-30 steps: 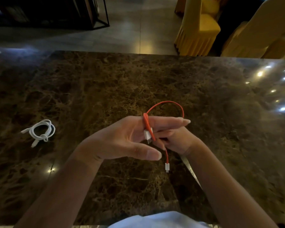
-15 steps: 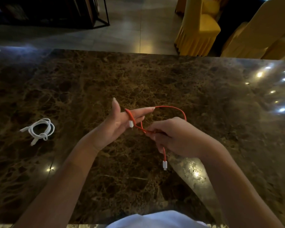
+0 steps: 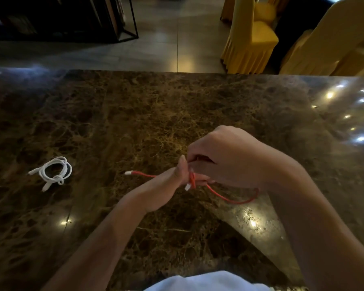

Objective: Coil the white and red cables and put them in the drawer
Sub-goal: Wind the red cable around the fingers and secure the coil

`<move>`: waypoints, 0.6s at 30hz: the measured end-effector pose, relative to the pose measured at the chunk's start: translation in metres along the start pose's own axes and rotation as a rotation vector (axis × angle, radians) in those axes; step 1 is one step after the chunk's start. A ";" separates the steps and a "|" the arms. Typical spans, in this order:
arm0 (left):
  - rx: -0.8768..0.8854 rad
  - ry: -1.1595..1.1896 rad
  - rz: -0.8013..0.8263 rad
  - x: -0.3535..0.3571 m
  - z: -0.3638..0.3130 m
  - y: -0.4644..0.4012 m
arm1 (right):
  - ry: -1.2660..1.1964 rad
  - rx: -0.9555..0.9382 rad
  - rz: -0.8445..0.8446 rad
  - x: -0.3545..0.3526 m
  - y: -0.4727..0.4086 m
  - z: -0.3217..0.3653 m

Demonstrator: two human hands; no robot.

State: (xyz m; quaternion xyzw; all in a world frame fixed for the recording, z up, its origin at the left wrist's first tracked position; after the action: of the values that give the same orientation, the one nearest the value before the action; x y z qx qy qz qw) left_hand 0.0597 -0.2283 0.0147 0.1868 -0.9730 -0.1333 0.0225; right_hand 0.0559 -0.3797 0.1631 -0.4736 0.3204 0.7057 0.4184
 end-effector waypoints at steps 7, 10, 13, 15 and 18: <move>0.171 0.190 0.147 0.028 -0.075 -0.007 | -0.922 0.037 -0.055 0.014 -0.011 -0.047; 0.275 0.245 0.065 0.023 -0.082 -0.006 | -1.183 0.060 -0.003 0.053 -0.012 -0.050; 0.340 0.316 0.007 0.013 -0.082 0.000 | -1.333 0.115 0.012 0.079 -0.009 -0.052; 0.358 0.341 -0.011 0.009 -0.084 0.002 | -1.335 0.158 -0.034 0.087 -0.005 -0.056; 0.384 0.429 -0.059 0.003 -0.087 0.004 | -1.344 0.224 -0.088 0.098 0.002 -0.060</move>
State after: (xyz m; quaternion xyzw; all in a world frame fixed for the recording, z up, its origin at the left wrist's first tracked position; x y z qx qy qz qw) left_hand 0.0631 -0.2477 0.1000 0.2399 -0.9476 0.0955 0.1882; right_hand 0.0589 -0.4036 0.0507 0.1011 0.0425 0.7914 0.6013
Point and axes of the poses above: each hand's wrist, its own y-axis away from the middle knuckle, its own x-axis out of the palm, z = x × y, the point moved 4 cm from there along -y, towards the middle knuckle, and after that the axes turned 5 degrees about -z, right-handed, at the moved point
